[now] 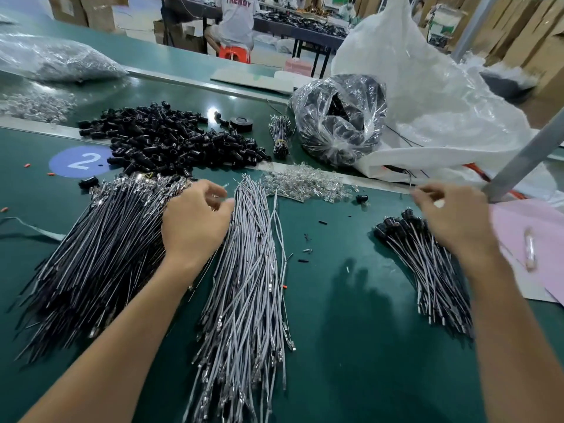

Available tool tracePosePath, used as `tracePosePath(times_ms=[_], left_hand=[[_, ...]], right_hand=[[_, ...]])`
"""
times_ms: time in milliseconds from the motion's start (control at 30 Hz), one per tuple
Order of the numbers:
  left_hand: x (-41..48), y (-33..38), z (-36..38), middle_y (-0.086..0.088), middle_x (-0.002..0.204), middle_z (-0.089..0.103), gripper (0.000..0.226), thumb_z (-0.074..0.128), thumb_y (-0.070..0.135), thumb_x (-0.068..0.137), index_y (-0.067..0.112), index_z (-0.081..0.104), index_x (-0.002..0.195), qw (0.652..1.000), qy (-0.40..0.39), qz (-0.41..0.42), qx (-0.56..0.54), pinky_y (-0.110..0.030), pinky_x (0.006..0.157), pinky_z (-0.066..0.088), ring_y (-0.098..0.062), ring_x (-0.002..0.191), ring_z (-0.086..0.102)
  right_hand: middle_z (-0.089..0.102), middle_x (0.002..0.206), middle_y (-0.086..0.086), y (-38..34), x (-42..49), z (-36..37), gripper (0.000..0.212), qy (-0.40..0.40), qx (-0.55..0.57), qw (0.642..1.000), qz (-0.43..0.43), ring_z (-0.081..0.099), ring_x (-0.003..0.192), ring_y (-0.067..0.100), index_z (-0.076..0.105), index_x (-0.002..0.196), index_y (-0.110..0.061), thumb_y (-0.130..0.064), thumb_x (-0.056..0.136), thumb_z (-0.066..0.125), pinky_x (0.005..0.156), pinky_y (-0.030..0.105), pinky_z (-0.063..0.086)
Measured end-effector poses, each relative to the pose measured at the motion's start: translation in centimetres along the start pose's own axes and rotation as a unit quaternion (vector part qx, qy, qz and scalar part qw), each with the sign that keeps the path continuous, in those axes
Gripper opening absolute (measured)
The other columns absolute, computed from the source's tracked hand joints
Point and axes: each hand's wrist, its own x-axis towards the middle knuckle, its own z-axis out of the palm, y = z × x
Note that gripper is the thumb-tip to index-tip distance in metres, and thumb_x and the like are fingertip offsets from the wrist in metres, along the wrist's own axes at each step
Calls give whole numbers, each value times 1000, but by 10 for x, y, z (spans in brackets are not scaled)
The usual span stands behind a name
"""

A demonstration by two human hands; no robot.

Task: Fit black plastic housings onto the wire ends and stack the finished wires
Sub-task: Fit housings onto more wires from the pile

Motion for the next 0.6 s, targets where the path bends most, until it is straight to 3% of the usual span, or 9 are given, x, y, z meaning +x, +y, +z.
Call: tracePosePath(times_ms=[67, 200, 300, 367, 467, 600], left_hand=[[-2, 1, 1, 9, 83, 68, 12, 69, 31, 89, 22, 70, 96, 996, 11, 41, 80, -34, 84, 46, -18, 89, 63], [-2, 4, -6, 7, 90, 69, 11, 69, 22, 88, 29, 71, 97, 983, 68, 60, 159, -32, 76, 16, -20, 99, 44], [4, 2, -18, 9, 92, 64, 4, 73, 35, 84, 35, 70, 82, 973, -8, 18, 231, -35, 76, 13, -23, 110, 37], [7, 1, -23, 10, 87, 54, 16, 73, 52, 81, 37, 70, 77, 957, -79, -8, 279, -38, 79, 16, -25, 117, 31], [8, 3, -23, 12, 79, 43, 24, 72, 60, 76, 37, 71, 74, 944, -116, -5, 307, -38, 78, 14, -25, 116, 28], [7, 4, -18, 7, 92, 46, 26, 71, 61, 74, 36, 75, 77, 937, -140, 4, 321, -42, 87, 22, -26, 118, 29]], right_hand=[[74, 98, 11, -34, -8, 19, 19, -1, 52, 997, -58, 64, 86, 22, 75, 104, -9, -21, 94, 63, 80, 28, 43], [73, 87, 2, -97, -32, 68, 15, -65, 139, 982, -107, 47, 58, 1, 76, 99, -13, -15, 94, 62, 59, 20, 38], [72, 84, 1, -122, -49, 97, 15, -109, 173, 972, -116, 57, 65, 10, 74, 96, -14, -17, 96, 59, 68, 30, 51], [71, 83, 3, -128, -57, 105, 17, -116, 171, 971, -117, 62, 73, 21, 73, 94, -13, -21, 97, 58, 72, 38, 54], [70, 78, 2, -125, -63, 107, 18, -102, 186, 970, -115, 61, 70, 21, 73, 93, -13, -21, 97, 57, 68, 38, 53], [68, 72, 1, -121, -66, 104, 17, -89, 205, 969, -108, 57, 62, 17, 73, 93, -13, -20, 97, 57, 62, 35, 51]])
